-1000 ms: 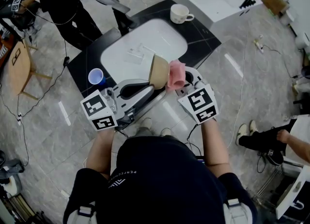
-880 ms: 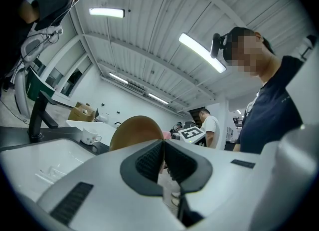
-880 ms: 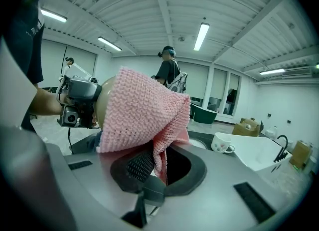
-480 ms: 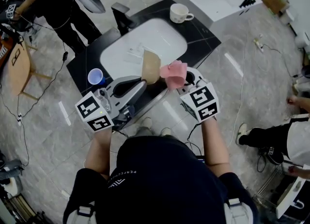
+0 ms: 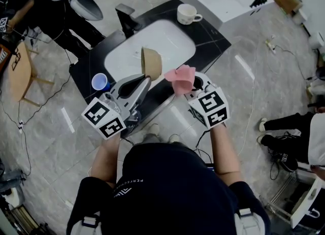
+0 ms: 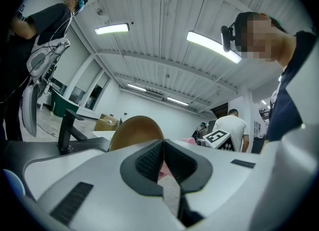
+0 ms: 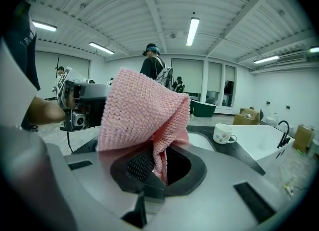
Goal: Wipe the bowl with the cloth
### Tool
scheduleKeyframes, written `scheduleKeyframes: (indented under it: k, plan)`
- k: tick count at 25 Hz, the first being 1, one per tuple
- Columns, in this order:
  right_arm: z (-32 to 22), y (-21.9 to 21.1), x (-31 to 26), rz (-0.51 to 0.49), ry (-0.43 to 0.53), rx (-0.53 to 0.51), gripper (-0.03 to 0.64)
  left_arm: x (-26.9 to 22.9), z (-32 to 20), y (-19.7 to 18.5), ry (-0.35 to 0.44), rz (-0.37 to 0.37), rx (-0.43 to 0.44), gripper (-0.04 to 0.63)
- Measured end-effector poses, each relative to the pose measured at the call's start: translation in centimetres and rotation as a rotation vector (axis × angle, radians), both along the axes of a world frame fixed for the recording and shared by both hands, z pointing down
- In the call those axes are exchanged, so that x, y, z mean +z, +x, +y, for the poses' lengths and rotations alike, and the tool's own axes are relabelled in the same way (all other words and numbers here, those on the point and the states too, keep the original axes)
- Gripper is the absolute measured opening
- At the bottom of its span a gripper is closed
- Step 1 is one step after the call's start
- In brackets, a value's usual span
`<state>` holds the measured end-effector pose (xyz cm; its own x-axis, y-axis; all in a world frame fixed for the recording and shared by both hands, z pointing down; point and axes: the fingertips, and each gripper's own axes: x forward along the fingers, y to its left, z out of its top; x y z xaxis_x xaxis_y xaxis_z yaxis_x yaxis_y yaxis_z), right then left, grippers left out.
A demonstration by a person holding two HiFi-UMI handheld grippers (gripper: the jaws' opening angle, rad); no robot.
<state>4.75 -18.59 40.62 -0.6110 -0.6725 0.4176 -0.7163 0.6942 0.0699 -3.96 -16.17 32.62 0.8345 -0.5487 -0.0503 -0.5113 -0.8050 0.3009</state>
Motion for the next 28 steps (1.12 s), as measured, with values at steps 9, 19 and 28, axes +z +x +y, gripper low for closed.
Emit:
scheduleKeyframes:
  k: [9,19,28]
  plan:
    - [0.2,-0.1,-0.3,-0.035,-0.016,0.015,0.049,1.4,-0.8,0.3,-0.032,-0.032,-0.035,0.015]
    - [0.5,-0.2,-0.6,-0.090,-0.027,0.030,0.049,3.6,-1.4,1.9,-0.005,-0.190,-0.070,0.015]
    - [1.0,0.3,-1.0,-0.130,-0.026,0.062,0.048,5.1,-1.7,1.7,-0.018,-0.276,-0.116,0.015]
